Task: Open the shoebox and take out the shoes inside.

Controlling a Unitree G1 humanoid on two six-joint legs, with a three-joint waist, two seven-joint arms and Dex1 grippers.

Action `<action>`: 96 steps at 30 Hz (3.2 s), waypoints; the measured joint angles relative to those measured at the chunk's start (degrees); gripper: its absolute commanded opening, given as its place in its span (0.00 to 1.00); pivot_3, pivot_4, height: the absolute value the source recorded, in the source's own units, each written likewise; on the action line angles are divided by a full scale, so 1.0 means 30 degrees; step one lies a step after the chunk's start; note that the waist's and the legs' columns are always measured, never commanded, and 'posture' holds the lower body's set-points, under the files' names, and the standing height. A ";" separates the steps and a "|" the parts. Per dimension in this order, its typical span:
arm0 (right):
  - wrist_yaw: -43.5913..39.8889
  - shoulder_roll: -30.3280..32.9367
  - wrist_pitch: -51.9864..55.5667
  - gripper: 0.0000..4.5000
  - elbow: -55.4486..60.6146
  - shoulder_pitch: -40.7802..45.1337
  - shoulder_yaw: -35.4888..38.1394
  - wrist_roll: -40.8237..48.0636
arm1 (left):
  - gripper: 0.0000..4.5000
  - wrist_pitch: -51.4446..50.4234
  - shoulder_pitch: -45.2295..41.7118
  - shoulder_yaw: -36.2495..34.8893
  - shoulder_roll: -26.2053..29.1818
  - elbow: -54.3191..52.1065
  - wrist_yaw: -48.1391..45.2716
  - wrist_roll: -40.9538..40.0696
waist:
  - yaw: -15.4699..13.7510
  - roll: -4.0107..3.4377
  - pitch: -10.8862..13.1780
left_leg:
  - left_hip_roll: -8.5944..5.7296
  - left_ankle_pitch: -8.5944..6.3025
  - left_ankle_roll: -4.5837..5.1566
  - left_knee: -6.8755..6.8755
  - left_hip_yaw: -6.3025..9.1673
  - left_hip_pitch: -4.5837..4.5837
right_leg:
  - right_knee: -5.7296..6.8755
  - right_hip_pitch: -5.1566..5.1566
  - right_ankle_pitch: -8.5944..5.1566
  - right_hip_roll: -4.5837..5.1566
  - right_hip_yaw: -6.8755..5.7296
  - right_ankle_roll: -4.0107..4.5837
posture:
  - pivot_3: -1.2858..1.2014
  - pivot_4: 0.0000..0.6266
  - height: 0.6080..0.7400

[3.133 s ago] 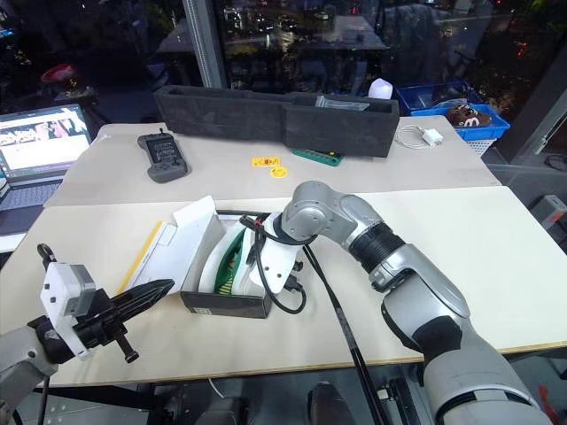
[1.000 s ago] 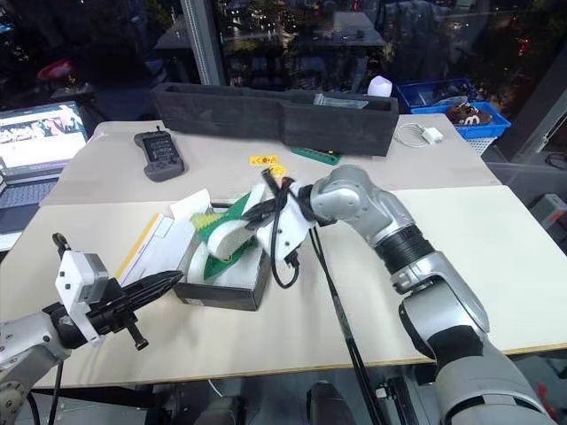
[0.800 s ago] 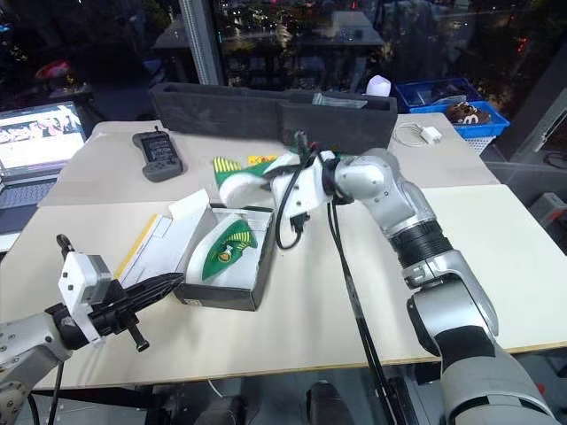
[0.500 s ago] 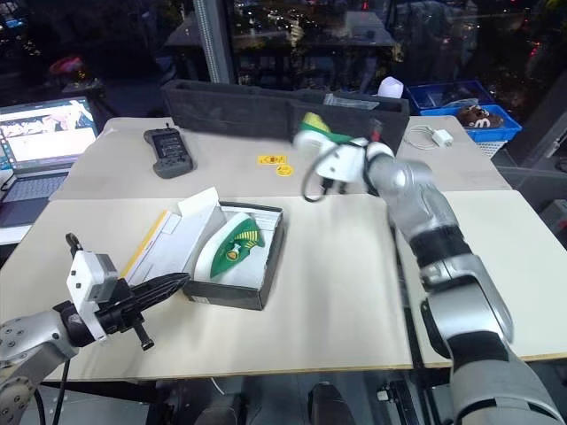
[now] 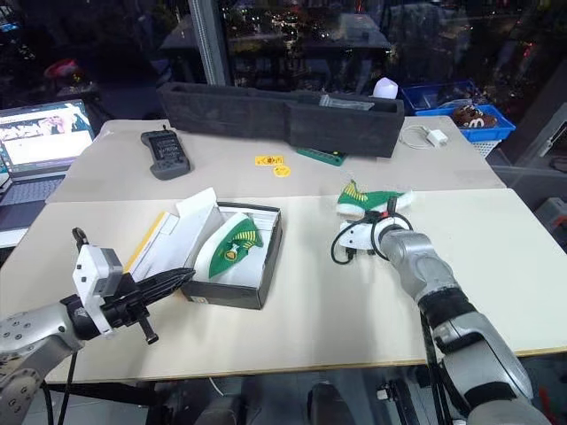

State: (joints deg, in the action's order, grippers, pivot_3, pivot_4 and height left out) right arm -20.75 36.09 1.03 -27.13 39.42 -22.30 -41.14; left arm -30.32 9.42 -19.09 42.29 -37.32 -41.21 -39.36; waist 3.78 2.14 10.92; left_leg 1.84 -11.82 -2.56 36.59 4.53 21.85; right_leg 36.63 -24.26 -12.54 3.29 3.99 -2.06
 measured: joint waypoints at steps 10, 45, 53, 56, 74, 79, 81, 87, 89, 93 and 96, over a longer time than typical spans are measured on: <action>-0.5448 0.0009 0.2560 0.58 0.3129 -0.0753 0.2103 0.3917 | 0.00 0.0000 -0.0157 0.0107 -0.0001 0.0091 0.0003 0.0003 | 0.0081 0.0010 -0.0004 | 0.0008 -0.0002 0.0003 -0.0001 -0.0007 0.0023 | 0.0018 -0.0032 0.0036 -0.0007 0.0005 -0.0058 | 0.52 0.24 0.81; -0.6679 -0.9309 -1.6054 0.58 -0.8365 1.2933 -0.7420 0.1097 | 0.00 -0.0085 0.1545 -0.0454 -0.0405 -0.0977 0.1174 -0.0244 | 0.0126 -0.0044 0.0054 | 0.0052 0.0006 -0.0007 -0.0104 0.0019 0.0132 | 0.0134 -0.0286 0.0076 -0.0054 -0.0018 0.0105 | 0.52 0.24 0.81; -0.5980 -0.9958 -1.6679 0.43 -1.0063 1.3025 -0.7481 0.0483 | 0.00 -0.0084 0.1800 -0.0646 -0.0453 -0.1143 0.1362 -0.0386 | 0.0122 -0.0044 0.0054 | 0.0052 0.0006 -0.0006 -0.0101 0.0020 0.0120 | 0.0146 -0.0278 0.0076 -0.0055 -0.0018 0.0108 | 0.52 0.24 0.81; -0.5890 -0.9948 -1.6801 0.19 -1.0249 1.3025 -0.7343 0.0498 | 0.00 -0.0083 0.1890 -0.0695 -0.0453 -0.1149 0.1377 -0.0387 | 0.0139 -0.0044 0.0054 | 0.0053 0.0006 -0.0006 -0.0102 0.0020 0.0120 | 0.0146 -0.0280 0.0076 -0.0056 -0.0018 0.0109 | 0.52 0.24 0.81; -0.6151 -0.7289 -1.6790 0.12 -0.7061 1.2824 -0.3170 0.4536 | 0.00 -0.0033 0.1542 -0.0612 -0.0453 -0.1103 0.1312 -0.0332 | 0.0152 -0.0045 0.0055 | 0.0056 0.0006 -0.0005 -0.0102 0.0025 0.0134 | 0.0151 -0.0286 0.0096 -0.0062 -0.0015 0.0143 | 0.52 0.24 0.81; -0.7461 -0.7161 -1.5720 0.12 -0.6123 1.1501 -0.2545 0.6368 | 0.00 -0.0030 0.1392 -0.0584 -0.0451 -0.1014 0.1235 -0.0326 | 0.0104 -0.0044 0.0054 | 0.0052 0.0007 -0.0004 -0.0090 0.0025 0.0130 | 0.0152 -0.0271 0.0096 -0.0059 -0.0013 0.0140 | 0.52 0.24 0.81; -0.7850 -0.7191 -1.5151 0.12 -0.6074 1.1162 -0.2447 0.6798 | 0.00 -0.0030 0.1337 -0.0578 -0.0449 -0.0972 0.1192 -0.0325 | 0.0106 -0.0046 0.0056 | 0.0051 0.0007 -0.0004 -0.0090 0.0024 0.0137 | 0.0152 -0.0280 0.0102 -0.0059 -0.0012 0.0150 | 0.52 0.24 0.81; -0.9149 -0.8400 -1.1832 0.12 -0.5384 1.0380 -0.0407 1.0223 | 0.00 -0.0031 0.1046 -0.0530 -0.0425 -0.0837 0.1111 -0.0326 | 0.0177 -0.0046 0.0055 | 0.0065 0.0007 -0.0003 -0.0096 0.0024 0.0131 | 0.0161 -0.0282 0.0113 -0.0069 -0.0012 0.0170 | 0.52 0.24 0.81; -0.8981 -0.8904 -0.9795 0.12 -0.5413 1.0393 0.0792 1.1412 | 0.00 -0.0031 0.1037 -0.0473 -0.0420 -0.0832 0.1064 -0.0326 | 0.0115 -0.0046 0.0056 | 0.0064 0.0008 -0.0004 -0.0089 0.0025 0.0134 | 0.0160 -0.0279 0.0116 -0.0069 -0.0013 0.0172 | 0.52 0.24 0.81; -0.8840 -0.8362 -0.5989 0.12 -0.4049 1.0508 0.3226 1.3594 | 0.00 -0.0040 0.1119 -0.0440 -0.0420 -0.0826 0.1031 -0.0325 | -0.0093 -0.0052 0.0060 | 0.0050 0.0007 -0.0004 -0.0084 0.0031 0.0167 | 0.0137 -0.0284 0.0112 -0.0057 -0.0021 0.0165 | 0.52 0.24 0.81; -0.8711 -0.7586 -0.2302 0.12 -0.1884 1.0508 0.5038 1.5654 | 0.00 -0.0039 0.1033 -0.0313 -0.0422 -0.0804 0.1017 -0.0318 | -0.0058 -0.0052 0.0060 | 0.0052 0.0006 -0.0003 -0.0089 0.0028 0.0172 | 0.0132 -0.0291 0.0111 -0.0059 -0.0020 0.0164 | 0.52 0.24 0.81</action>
State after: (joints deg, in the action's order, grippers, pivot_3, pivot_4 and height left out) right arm -46.88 13.33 -5.88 -32.78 70.94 -7.18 5.82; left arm -30.44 12.51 -20.03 41.02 -39.73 -38.16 -40.31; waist 3.60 1.99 11.10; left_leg 1.99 -11.80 -2.57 36.32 4.61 22.37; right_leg 37.03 -25.13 -12.21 3.11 3.93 -1.57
